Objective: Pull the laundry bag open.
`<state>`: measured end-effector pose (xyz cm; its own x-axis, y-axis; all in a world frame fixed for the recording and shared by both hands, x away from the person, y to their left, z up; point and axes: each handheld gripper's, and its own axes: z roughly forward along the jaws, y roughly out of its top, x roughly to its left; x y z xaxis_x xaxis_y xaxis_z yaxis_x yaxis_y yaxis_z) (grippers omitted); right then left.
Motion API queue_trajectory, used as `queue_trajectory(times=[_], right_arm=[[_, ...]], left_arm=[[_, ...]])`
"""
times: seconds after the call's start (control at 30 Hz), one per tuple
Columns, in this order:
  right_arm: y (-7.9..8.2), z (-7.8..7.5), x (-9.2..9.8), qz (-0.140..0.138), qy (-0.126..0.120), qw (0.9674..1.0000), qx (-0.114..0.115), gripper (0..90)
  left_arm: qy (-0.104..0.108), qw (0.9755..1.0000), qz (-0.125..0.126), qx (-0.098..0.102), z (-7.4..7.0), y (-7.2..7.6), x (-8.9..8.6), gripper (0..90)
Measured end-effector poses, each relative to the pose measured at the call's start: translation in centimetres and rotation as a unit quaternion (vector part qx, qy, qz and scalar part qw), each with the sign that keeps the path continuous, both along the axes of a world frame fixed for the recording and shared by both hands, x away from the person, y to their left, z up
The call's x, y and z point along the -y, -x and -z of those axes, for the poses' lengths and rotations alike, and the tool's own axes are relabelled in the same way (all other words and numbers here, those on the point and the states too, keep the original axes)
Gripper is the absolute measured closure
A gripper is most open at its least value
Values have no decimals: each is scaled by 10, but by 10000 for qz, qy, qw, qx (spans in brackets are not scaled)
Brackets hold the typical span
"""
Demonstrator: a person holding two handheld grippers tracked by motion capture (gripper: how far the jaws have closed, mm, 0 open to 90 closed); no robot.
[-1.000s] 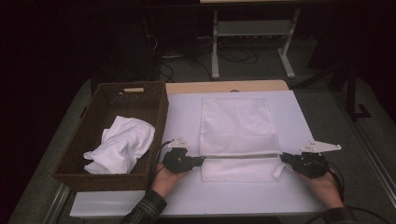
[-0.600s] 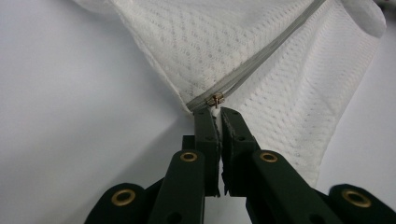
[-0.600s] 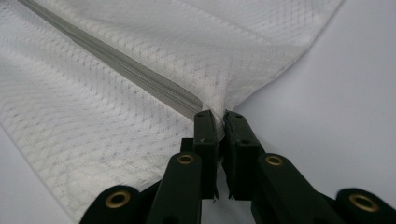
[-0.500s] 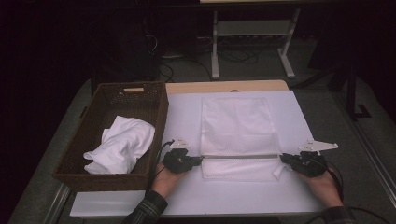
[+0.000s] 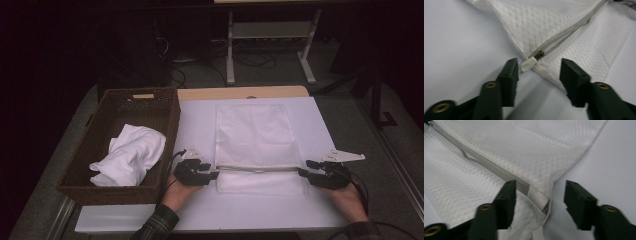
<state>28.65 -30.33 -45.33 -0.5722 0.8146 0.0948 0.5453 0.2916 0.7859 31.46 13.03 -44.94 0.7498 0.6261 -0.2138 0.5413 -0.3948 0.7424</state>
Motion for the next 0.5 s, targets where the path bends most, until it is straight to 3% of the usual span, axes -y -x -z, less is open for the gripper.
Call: queue_trajectory(times=[0.03, 0.07, 0.13, 0.17, 0.2, 0.23, 0.5], right_arm=[[0, 0, 0, 0, 0, 10000, 0, 367], [1, -2, -4, 28, -55, 10000, -3, 255], [1, -2, -5, 27, -61, 10000, 28, 255], [1, -2, -5, 27, -61, 10000, 28, 239], [4, -3, -8, -28, -119, 9999, 3, 222], [5, -3, -9, -20, -109, 9999, -15, 213], [8, -1, -12, -65, -118, 9999, -62, 207]], left_arm=[[52, 10000, 37, 63, -3, 2, 0, 399], [66, 9999, 83, 40, -3, 3, 0, 289], [66, 9999, 83, 40, -3, 3, 0, 261], [73, 9997, 211, -30, -3, 7, 3, 261], [66, 9997, 245, -16, -4, 8, 3, 184], [93, 9996, 258, -6, -5, 10, 3, 172], [112, 9990, 424, 65, -8, 21, -1, 143]])
